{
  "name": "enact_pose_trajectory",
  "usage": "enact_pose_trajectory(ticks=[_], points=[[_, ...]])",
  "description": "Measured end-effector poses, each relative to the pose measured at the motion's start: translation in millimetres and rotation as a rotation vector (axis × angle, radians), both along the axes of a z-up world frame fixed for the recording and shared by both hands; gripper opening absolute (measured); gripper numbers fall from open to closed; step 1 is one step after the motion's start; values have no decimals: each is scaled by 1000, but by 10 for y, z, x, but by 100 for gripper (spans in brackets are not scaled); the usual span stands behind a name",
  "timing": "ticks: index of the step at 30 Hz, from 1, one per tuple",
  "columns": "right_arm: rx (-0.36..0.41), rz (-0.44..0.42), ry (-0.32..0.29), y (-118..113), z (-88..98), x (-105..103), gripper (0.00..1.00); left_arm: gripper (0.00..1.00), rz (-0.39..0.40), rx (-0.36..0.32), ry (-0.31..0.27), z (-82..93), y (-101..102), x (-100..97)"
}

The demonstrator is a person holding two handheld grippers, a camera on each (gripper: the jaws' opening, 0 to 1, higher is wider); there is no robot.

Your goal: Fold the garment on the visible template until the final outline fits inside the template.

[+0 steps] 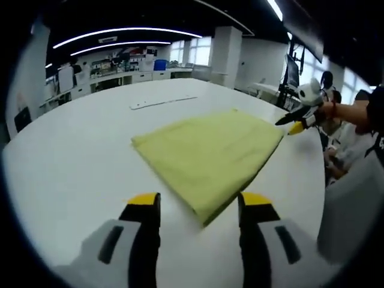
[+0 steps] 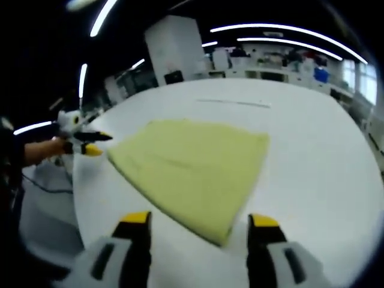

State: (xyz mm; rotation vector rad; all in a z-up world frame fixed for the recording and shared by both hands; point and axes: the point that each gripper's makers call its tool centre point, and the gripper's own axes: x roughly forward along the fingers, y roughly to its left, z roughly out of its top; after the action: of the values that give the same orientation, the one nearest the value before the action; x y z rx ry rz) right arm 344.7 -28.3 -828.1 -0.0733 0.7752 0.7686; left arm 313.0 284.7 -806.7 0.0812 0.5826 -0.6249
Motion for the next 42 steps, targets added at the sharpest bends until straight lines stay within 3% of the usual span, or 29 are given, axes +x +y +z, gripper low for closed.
enact_pose_trajectory(ticks=[5,15,24,42], points=[[-10,-10,5,-50,-34,-32,54,37,8,-4,25,-64,11,-55],[-51,-44,-30,-180,-56,-17,20,21,18,-9,61,-207,5,-111],[-55,-93,-21,-254,-103,1,0,3,20,-19,101,-274,7,-125],[-70,-60,7,-282,-149,-131,0,0,13,-8,124,-307,51,-185]])
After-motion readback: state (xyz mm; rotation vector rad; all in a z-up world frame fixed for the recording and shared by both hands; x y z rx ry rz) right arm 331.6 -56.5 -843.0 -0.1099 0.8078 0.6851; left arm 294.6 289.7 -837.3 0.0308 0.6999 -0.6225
